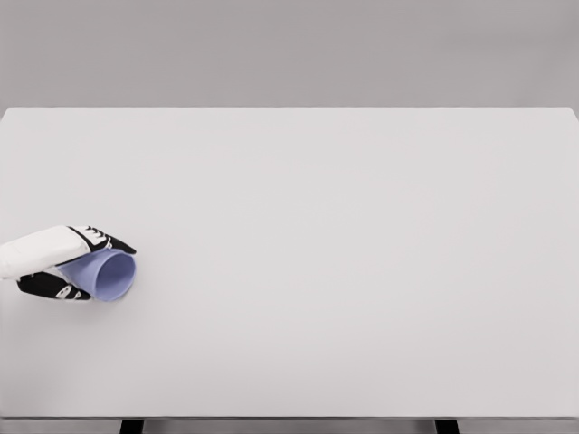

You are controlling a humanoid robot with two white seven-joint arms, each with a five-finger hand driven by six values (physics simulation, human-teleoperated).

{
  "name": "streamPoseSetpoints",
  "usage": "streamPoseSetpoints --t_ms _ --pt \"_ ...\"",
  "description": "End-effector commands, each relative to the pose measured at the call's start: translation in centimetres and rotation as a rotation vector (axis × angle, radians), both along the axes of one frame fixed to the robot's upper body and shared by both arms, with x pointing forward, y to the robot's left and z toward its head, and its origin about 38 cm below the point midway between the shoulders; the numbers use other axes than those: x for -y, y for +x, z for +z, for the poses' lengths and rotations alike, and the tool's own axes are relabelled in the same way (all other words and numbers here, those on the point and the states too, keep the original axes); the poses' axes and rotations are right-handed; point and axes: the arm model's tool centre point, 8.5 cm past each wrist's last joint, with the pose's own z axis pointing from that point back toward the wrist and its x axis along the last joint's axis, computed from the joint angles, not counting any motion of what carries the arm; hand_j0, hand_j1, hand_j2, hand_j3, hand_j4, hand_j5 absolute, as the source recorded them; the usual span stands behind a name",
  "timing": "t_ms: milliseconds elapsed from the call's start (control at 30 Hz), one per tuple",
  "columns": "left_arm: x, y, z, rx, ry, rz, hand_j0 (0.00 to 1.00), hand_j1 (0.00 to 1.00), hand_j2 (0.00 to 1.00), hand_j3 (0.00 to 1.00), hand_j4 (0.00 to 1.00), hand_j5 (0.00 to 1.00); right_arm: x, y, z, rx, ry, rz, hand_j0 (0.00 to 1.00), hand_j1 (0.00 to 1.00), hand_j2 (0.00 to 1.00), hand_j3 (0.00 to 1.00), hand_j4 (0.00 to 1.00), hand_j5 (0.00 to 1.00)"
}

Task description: Flip the cup with left arm and place it on the table

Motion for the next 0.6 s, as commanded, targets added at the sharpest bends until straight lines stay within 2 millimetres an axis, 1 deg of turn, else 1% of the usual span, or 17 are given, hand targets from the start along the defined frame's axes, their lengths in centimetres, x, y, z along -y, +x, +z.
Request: streamPoseSetpoints --t_ms 0,167,300,567 --pt "-0.1 0.1 0.3 0.003 -0.010 0.007 0.79 0.79 0.79 0.79 0.79 0.79 0.0 0.0 0.0 0.000 0.000 -0.001 1.00 1.00 1.00 1.00 1.00 1.00" --pt "-0.2 0.3 0.8 0.017 -0.013 0.011 0.79 0.79 0.79 0.79 0.79 0.79 0.0 0.0 0.0 0.000 0.000 -0.001 1.00 1.00 1.00 1.00 1.00 1.00" --pt "-0.3 0.6 1.5 0.026 -0.049 0.026 0.79 0.79 0.79 0.79 0.79 0.79 0.0 0.0 0.0 0.000 0.000 -0.001 1.00 1.00 1.00 1.00 1.00 1.00" --pt "-0.2 0.9 2.1 0.031 -0.088 0.038 0.79 0.79 0.79 0.79 0.79 0.79 0.0 0.0 0.0 0.000 0.000 -0.001 1.00 1.00 1.00 1.00 1.00 1.00"
